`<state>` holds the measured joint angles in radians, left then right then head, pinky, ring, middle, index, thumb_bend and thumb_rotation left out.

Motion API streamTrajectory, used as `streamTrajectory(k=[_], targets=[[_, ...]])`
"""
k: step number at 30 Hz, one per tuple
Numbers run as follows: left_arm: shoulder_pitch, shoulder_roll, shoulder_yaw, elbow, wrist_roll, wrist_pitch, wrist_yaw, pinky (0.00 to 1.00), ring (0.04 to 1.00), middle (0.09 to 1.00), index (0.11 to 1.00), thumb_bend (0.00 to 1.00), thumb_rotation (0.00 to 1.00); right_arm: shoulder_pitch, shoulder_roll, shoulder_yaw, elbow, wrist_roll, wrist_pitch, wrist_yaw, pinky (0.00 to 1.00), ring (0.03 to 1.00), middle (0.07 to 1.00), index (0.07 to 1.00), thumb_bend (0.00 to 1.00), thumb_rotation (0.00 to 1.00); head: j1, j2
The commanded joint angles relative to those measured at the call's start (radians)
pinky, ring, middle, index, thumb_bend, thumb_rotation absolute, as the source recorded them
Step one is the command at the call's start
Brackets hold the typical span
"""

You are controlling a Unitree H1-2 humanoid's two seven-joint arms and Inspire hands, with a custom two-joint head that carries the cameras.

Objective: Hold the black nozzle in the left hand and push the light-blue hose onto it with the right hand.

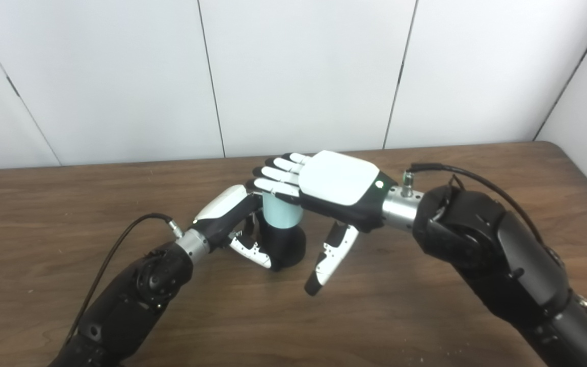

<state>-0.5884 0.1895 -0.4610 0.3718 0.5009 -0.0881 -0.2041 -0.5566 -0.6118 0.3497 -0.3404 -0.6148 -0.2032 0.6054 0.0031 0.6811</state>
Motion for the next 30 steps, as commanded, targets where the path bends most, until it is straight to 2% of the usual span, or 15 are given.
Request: streamTrajectory(k=[1,9,13,16,23,30], targets=[[0.007,0.021,-0.005,0.033,0.027,0.027,-0.024,0.44,0.483,0.479,0.485,0.53,0.00,0.009,-0.019,0.014,0.020,0.002,-0.054,0.014,1.00,1.000,1.000,1.000,0.85,0.79,0.000,0.002],[0.009,0.024,-0.004,0.027,0.033,0.023,-0.019,0.40,0.461,0.459,0.493,0.53,0.00,-0.001,-0.013,0.024,0.056,0.018,-0.087,-0.001,1.00,1.000,1.000,1.000,0.84,0.80,-0.002,0.008],[0.008,0.025,-0.004,0.025,0.037,0.025,-0.016,0.32,0.381,0.426,0.499,0.52,0.00,0.000,-0.009,0.025,0.068,0.020,-0.080,-0.003,1.00,1.000,1.000,1.000,0.83,0.81,-0.004,0.010],[0.010,0.024,-0.004,0.021,0.038,0.027,-0.017,0.32,0.379,0.424,0.499,0.52,0.00,0.002,0.002,0.022,0.081,0.033,-0.051,0.002,1.00,1.000,1.000,1.000,0.84,0.81,-0.004,0.011],[0.008,0.025,-0.005,0.022,0.040,0.026,-0.018,0.30,0.372,0.417,0.499,0.52,0.00,0.014,0.049,0.015,0.091,0.124,0.103,0.039,1.00,1.000,1.000,1.000,0.83,0.80,0.002,0.012],[0.009,0.027,-0.003,0.011,0.041,0.032,-0.021,0.28,0.341,0.403,0.496,0.52,0.00,0.016,0.059,0.029,0.062,0.180,0.146,0.052,1.00,1.000,1.000,1.000,0.83,0.81,0.001,0.016]])
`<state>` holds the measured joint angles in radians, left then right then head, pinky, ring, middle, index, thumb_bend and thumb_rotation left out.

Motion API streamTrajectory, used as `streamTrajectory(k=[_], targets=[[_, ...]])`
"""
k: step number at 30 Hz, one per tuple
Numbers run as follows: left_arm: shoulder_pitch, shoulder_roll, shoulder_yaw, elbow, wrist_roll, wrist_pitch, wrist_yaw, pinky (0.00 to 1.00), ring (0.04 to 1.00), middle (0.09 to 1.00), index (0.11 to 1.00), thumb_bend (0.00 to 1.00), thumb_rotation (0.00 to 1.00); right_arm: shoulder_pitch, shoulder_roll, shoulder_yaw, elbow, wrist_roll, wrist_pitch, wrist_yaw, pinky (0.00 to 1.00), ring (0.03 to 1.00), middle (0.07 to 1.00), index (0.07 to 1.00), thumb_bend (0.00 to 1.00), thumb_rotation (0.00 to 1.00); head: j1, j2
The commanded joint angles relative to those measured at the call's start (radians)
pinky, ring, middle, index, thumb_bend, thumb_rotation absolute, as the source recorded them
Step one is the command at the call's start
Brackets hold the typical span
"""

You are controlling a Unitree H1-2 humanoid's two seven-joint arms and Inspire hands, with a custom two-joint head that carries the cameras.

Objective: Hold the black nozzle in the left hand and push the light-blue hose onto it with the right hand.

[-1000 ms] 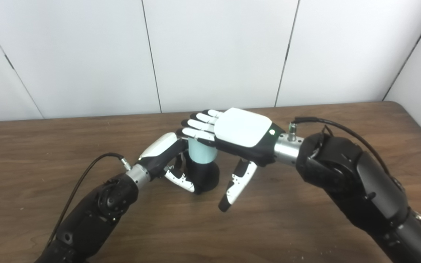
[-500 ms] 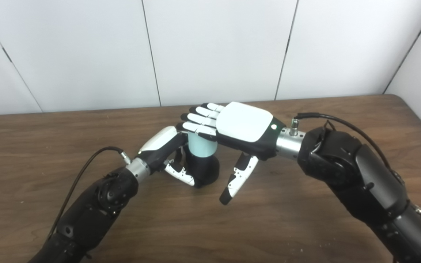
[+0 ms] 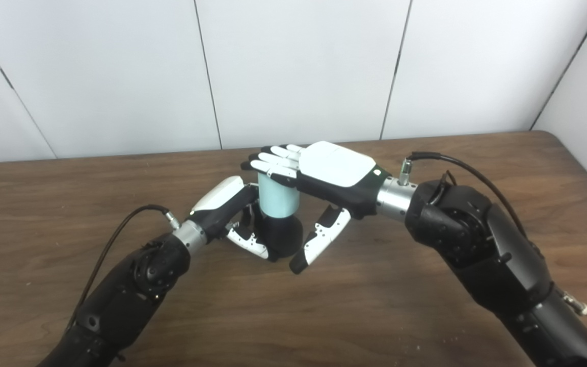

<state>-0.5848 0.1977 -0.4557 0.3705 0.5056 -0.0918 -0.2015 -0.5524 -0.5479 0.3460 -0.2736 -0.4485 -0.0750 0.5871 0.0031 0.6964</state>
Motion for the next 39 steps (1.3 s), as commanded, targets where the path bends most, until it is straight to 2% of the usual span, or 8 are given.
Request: streamTrajectory(k=[1,6,10,14,21,27,31,39], targets=[[0.006,0.018,-0.008,0.013,0.036,0.036,-0.023,0.27,0.336,0.401,0.496,0.52,0.00,0.014,-0.005,0.034,-0.011,0.018,0.019,0.071,1.00,1.000,1.000,1.000,0.83,0.81,0.001,0.002],[0.004,0.013,-0.007,0.019,0.034,0.037,-0.022,0.25,0.333,0.406,0.496,0.52,0.00,0.029,-0.009,0.046,-0.035,0.024,0.009,0.071,1.00,1.000,1.000,1.000,0.82,0.79,0.002,0.003],[0.004,0.011,-0.007,0.017,0.032,0.039,-0.024,0.31,0.380,0.432,0.496,0.53,0.00,0.028,-0.018,0.052,-0.033,0.029,-0.004,0.074,1.00,1.000,1.000,1.000,0.82,0.79,0.004,0.004],[0.005,0.013,-0.004,0.017,0.031,0.039,-0.024,0.32,0.386,0.431,0.496,0.53,0.00,0.035,-0.028,0.049,-0.036,0.044,0.001,0.080,0.99,1.000,1.000,1.000,0.82,0.80,0.004,0.004],[0.005,0.015,-0.003,0.014,0.036,0.042,-0.020,0.27,0.344,0.400,0.493,0.52,0.00,0.049,-0.035,0.063,-0.054,0.076,-0.002,0.089,0.99,1.000,1.000,0.997,0.82,0.77,0.008,0.009],[0.006,0.014,-0.003,0.008,0.040,0.047,-0.021,0.33,0.394,0.436,0.495,0.53,0.00,0.039,-0.040,0.067,-0.037,0.107,-0.016,0.088,0.99,1.000,1.000,0.982,0.80,0.75,0.007,0.014],[0.007,0.015,-0.001,0.008,0.041,0.045,-0.021,0.33,0.389,0.428,0.495,0.53,0.00,0.039,-0.054,0.059,-0.026,0.118,-0.027,0.082,0.98,1.000,1.000,0.980,0.80,0.75,0.008,0.015],[0.008,0.015,0.002,0.007,0.041,0.048,-0.021,0.32,0.374,0.422,0.496,0.53,0.00,0.063,-0.067,0.055,-0.008,0.088,-0.033,0.062,0.98,1.000,1.000,0.988,0.81,0.76,0.007,0.017]])
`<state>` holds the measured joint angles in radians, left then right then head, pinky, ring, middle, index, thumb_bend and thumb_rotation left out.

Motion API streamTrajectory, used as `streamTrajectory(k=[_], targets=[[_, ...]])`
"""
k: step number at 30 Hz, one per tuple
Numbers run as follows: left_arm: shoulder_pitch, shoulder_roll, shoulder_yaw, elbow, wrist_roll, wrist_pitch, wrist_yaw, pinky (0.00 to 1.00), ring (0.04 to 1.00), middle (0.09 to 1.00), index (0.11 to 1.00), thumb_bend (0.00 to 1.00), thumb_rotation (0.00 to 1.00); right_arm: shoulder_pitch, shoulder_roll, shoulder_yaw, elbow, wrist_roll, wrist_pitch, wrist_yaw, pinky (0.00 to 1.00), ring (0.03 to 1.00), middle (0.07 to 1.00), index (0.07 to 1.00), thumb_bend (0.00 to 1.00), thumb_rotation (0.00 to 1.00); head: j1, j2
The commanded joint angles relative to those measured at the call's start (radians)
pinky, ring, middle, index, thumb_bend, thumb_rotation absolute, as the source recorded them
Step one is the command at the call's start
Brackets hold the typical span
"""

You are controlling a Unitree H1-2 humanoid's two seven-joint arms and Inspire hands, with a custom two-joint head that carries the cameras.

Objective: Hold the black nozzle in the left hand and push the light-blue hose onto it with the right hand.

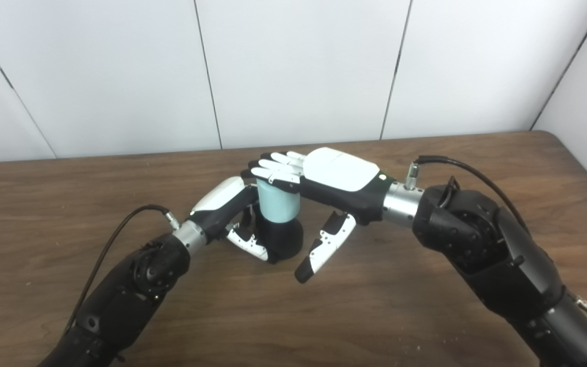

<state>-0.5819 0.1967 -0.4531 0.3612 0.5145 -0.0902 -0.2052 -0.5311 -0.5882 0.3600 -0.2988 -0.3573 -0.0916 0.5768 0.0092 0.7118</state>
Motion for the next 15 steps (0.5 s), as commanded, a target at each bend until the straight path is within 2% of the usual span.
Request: streamTrajectory(k=[1,11,13,15], targets=[[0.006,0.016,-0.001,0.015,0.033,0.047,-0.018,0.32,0.377,0.423,0.496,0.53,0.00,0.042,-0.026,0.041,0.018,-0.009,-0.013,0.071,0.98,1.000,1.000,0.989,0.82,0.76,0.001,0.001],[0.008,0.019,0.001,0.003,0.033,0.050,-0.024,0.33,0.391,0.433,0.496,0.53,0.00,0.040,-0.008,0.059,0.016,-0.067,0.054,0.082,0.97,1.000,1.000,1.000,0.83,0.75,0.004,0.011],[0.008,0.021,0.002,0.003,0.032,0.049,-0.026,0.37,0.420,0.471,0.486,0.53,0.00,0.041,-0.004,0.063,0.012,-0.071,0.064,0.086,0.97,1.000,1.000,1.000,0.81,0.74,0.004,0.011],[0.009,0.021,0.002,0.003,0.032,0.049,-0.027,0.40,0.430,0.470,0.487,0.53,0.00,0.043,0.001,0.067,0.011,-0.069,0.071,0.088,0.97,1.000,1.000,1.000,0.81,0.74,0.004,0.011]])
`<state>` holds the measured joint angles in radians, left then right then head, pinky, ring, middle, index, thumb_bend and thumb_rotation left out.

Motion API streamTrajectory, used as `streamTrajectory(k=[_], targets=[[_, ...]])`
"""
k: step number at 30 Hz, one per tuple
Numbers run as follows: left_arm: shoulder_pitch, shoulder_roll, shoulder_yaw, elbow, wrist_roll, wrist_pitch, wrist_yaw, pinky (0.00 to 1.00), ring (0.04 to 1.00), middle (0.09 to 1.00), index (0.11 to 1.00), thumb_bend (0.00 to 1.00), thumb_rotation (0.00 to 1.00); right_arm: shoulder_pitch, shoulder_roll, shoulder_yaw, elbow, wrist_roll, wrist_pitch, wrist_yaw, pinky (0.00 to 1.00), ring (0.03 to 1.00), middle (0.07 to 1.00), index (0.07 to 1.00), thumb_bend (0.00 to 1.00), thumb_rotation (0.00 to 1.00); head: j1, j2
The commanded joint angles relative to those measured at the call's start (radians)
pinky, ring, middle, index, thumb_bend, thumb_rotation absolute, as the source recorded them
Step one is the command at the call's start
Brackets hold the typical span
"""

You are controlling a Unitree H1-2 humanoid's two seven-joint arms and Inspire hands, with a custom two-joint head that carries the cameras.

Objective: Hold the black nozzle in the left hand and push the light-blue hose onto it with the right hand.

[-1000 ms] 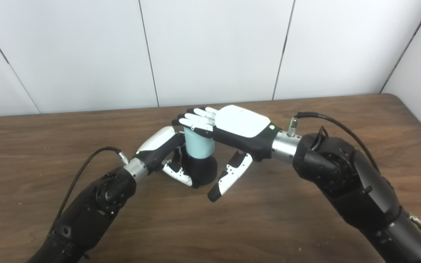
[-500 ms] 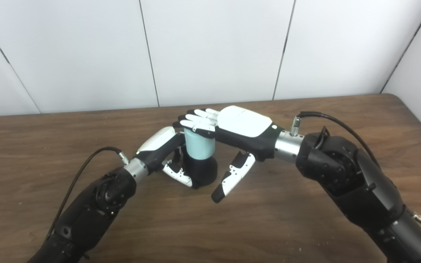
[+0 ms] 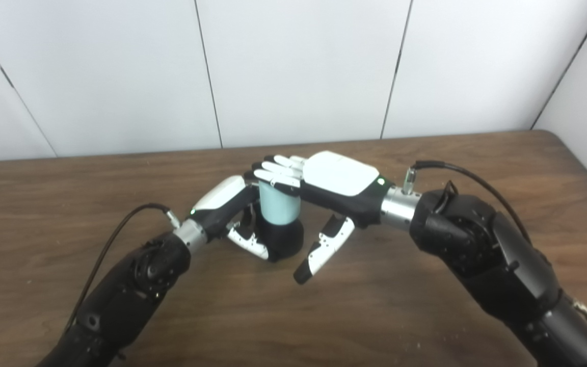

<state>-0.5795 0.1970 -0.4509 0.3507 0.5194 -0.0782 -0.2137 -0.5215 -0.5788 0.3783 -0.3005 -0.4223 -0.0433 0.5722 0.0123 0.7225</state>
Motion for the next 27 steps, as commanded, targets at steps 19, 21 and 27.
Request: streamTrajectory(k=[19,21,27], targets=[[0.000,0.018,0.000,0.018,0.031,0.039,-0.021,0.35,0.375,0.417,0.496,0.52,0.00,-0.004,-0.001,0.061,-0.002,0.029,-0.010,0.086,0.96,0.994,0.998,0.975,0.77,0.71,0.001,0.000],[0.000,0.017,0.001,0.023,0.031,0.037,-0.018,0.32,0.361,0.407,0.496,0.52,0.00,-0.009,0.016,0.036,0.005,0.020,-0.028,0.036,0.94,0.980,0.990,0.960,0.75,0.66,-0.004,-0.006],[-0.003,0.012,-0.001,0.037,0.031,0.030,-0.012,0.34,0.370,0.409,0.496,0.52,0.00,0.036,0.165,-0.062,-0.016,-0.104,0.020,-0.179,0.75,0.897,0.954,0.992,0.74,0.20,-0.003,-0.013]])
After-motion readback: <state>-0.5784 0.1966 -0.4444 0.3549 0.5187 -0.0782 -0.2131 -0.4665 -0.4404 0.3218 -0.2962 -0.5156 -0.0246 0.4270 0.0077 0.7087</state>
